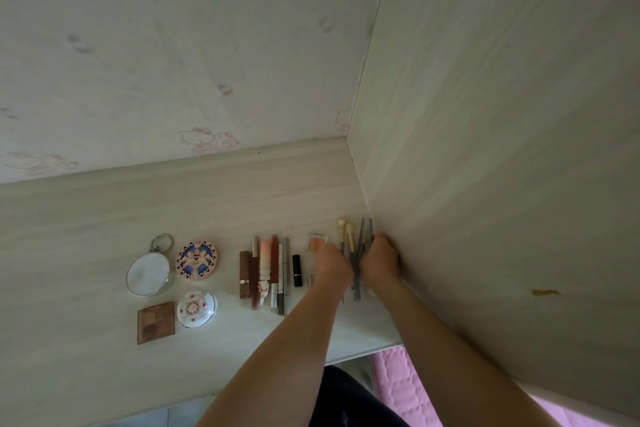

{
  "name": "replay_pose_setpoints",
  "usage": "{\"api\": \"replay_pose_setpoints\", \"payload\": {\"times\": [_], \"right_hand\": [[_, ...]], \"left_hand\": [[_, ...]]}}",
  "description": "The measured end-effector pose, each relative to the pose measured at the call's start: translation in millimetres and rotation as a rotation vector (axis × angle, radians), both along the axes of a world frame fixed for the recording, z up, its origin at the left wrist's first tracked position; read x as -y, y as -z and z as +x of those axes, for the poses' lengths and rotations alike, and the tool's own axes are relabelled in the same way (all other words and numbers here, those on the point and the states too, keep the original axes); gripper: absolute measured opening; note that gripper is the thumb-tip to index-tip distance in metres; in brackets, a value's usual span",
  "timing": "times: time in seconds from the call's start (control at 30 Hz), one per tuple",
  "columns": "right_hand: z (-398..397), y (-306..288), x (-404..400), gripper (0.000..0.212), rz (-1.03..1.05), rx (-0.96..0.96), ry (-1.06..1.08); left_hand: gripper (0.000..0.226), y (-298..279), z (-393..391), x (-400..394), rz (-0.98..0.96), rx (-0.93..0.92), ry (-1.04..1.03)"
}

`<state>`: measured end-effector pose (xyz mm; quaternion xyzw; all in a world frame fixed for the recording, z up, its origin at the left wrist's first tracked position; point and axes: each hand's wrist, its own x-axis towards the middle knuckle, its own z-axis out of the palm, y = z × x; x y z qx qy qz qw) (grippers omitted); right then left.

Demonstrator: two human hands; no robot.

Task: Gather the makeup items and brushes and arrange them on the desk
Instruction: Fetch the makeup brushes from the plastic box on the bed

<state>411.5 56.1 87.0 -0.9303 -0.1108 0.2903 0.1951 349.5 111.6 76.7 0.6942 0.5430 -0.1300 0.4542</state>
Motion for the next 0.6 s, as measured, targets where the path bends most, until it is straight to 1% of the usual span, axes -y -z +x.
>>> {"api": "replay_pose_setpoints", "payload": {"times": [0.07, 0.1, 0.23, 0.3, 0.4, 0.53, 0.6], "right_hand": [[0, 0, 0, 0.021, 0.007, 0.004, -0.006], [0, 0, 0, 0.021, 0.010, 0.005, -0.007], [0, 3, 1, 0.024, 0.076, 0.000, 0.013], [-2, 4, 3, 0.025, 0.131, 0.003, 0.026], [-7, 6, 5, 0.020, 0.103, 0.033, -0.009], [-10, 5, 9, 0.024, 0.121, 0.001, 0.021], [-10, 4, 13, 0.025, 0.122, -0.014, 0.034]], "left_hand": [[0.015, 0, 1, 0, -0.020, -0.002, -0.028], [0.014, -1, 1, 0, -0.022, -0.012, -0.007], [0.020, -2, -1, -2, 0.010, 0.022, 0.003], [0.014, -3, -3, -2, -0.003, 0.021, 0.001], [0.017, -6, -5, -2, -0.022, 0.022, 0.010], [0.019, -12, -11, -2, -0.020, 0.049, 0.017], [0.024, -13, -14, -4, 0.005, 0.060, 0.028]]}}
